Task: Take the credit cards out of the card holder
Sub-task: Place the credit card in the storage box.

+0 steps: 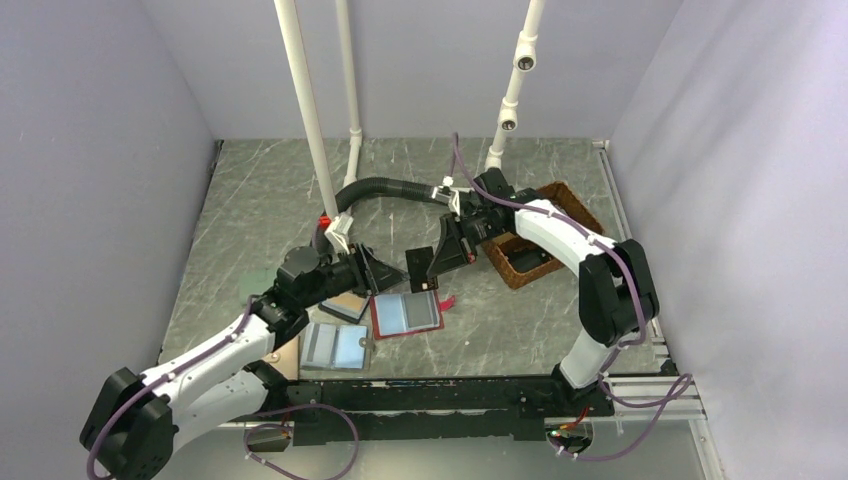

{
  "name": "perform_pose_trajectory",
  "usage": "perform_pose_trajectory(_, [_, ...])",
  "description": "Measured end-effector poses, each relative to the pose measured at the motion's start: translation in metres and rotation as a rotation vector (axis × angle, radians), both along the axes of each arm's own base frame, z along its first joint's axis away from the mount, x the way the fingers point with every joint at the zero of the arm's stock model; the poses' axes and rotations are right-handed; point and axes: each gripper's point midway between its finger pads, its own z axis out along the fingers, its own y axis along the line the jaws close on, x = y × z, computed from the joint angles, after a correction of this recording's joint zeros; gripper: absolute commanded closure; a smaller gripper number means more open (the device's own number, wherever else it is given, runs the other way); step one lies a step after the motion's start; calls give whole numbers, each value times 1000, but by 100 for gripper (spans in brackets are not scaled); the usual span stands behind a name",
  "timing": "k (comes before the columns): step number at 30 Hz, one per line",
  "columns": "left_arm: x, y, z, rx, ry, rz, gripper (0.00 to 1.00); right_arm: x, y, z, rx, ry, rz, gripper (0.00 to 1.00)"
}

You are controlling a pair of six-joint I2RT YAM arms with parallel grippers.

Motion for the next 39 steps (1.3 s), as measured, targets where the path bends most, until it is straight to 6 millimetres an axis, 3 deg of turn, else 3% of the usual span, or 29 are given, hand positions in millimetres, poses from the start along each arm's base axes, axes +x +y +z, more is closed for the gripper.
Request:
perform_pose_trajectory(6, [-1,14,-3,48,45,71,14,-2,-17,-5,-49,-151,-28,100])
perform_pose_trajectory(10, [-2,27,-1,59,58,136,4,11,-42,-11,-108,-247,-95,100])
perform_pose_trajectory(16, [-3,44,-3,59,76,226,3,46,-110,-28,-234,-284,-340,100])
perform_pose_trajectory(21, [-4,50,-24,101,130,254,3,64,-163,-55,-369,-239,-560,100])
perform_pose_trajectory(26, [-5,51,-37,135,163,257,3,84,-201,-65,-445,-197,-736,100])
perform_pose_trajectory(32, [-5,52,-49,169,198,259,3,100,-229,-70,-488,-173,-866,100])
perform_pose_trajectory(39, [-3,52,-51,175,202,266,3,105,-242,-79,-528,-138,-935,100])
